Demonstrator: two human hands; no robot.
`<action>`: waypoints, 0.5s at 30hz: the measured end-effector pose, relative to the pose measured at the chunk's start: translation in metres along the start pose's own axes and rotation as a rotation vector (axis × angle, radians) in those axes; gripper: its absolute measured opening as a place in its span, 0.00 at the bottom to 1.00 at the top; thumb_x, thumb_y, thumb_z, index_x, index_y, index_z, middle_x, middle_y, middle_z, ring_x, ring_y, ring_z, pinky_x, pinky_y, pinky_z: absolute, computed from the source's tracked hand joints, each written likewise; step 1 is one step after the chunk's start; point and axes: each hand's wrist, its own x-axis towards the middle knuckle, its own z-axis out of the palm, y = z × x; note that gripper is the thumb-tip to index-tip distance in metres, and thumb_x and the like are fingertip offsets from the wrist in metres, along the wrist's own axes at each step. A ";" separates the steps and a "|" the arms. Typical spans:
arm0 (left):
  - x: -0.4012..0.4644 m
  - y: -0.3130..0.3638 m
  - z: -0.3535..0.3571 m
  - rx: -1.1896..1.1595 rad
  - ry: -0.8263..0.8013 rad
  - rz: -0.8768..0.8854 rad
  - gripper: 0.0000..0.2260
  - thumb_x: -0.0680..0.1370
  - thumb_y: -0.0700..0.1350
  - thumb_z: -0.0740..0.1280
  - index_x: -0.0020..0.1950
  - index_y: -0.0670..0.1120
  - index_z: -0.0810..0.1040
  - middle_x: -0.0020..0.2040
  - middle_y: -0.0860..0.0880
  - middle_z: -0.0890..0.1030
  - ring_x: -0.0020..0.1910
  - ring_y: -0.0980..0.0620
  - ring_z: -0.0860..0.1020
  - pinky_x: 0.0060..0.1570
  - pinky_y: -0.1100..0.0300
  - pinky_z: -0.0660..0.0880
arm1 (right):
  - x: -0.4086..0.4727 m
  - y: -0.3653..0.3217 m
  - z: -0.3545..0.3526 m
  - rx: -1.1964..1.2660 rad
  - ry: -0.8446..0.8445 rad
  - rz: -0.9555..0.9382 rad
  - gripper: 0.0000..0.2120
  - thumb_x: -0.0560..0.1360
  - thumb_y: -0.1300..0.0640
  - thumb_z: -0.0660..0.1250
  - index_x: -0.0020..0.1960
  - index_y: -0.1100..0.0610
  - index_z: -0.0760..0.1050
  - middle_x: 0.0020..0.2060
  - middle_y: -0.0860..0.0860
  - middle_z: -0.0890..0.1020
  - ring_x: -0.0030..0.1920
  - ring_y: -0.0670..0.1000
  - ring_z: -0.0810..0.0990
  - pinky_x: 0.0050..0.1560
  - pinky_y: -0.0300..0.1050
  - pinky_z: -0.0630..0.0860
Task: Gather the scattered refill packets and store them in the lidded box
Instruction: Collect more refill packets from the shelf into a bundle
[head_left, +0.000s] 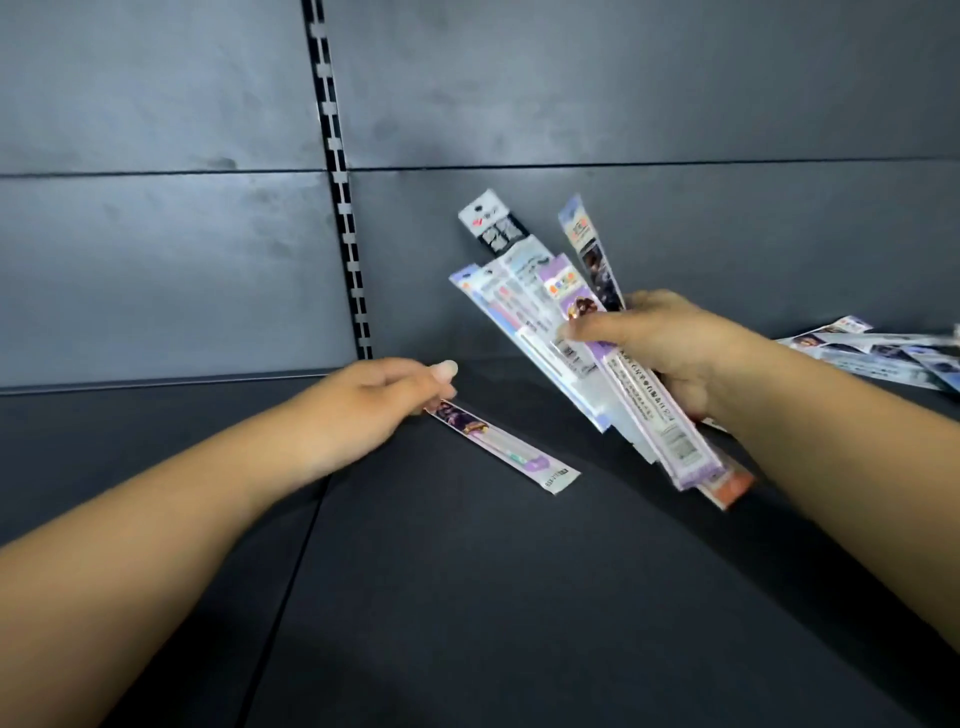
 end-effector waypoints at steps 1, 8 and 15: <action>-0.001 0.004 0.002 -0.082 0.019 0.018 0.10 0.72 0.56 0.62 0.40 0.54 0.79 0.46 0.54 0.81 0.50 0.55 0.78 0.57 0.62 0.71 | -0.005 -0.005 0.002 0.126 0.028 -0.096 0.07 0.69 0.63 0.70 0.47 0.59 0.77 0.29 0.51 0.84 0.30 0.49 0.83 0.39 0.47 0.81; -0.014 0.020 0.012 -0.373 -0.009 0.114 0.12 0.67 0.57 0.69 0.44 0.51 0.81 0.44 0.54 0.86 0.48 0.56 0.82 0.55 0.57 0.77 | -0.035 -0.024 0.034 0.601 0.046 -0.419 0.13 0.68 0.69 0.68 0.50 0.59 0.75 0.43 0.54 0.84 0.41 0.52 0.83 0.47 0.51 0.81; -0.021 0.034 0.014 -0.768 0.010 0.150 0.17 0.69 0.55 0.63 0.55 0.51 0.78 0.51 0.49 0.85 0.52 0.51 0.82 0.53 0.54 0.78 | -0.041 -0.009 0.057 0.502 -0.217 -0.334 0.11 0.67 0.63 0.70 0.49 0.58 0.79 0.43 0.54 0.85 0.43 0.53 0.84 0.46 0.47 0.81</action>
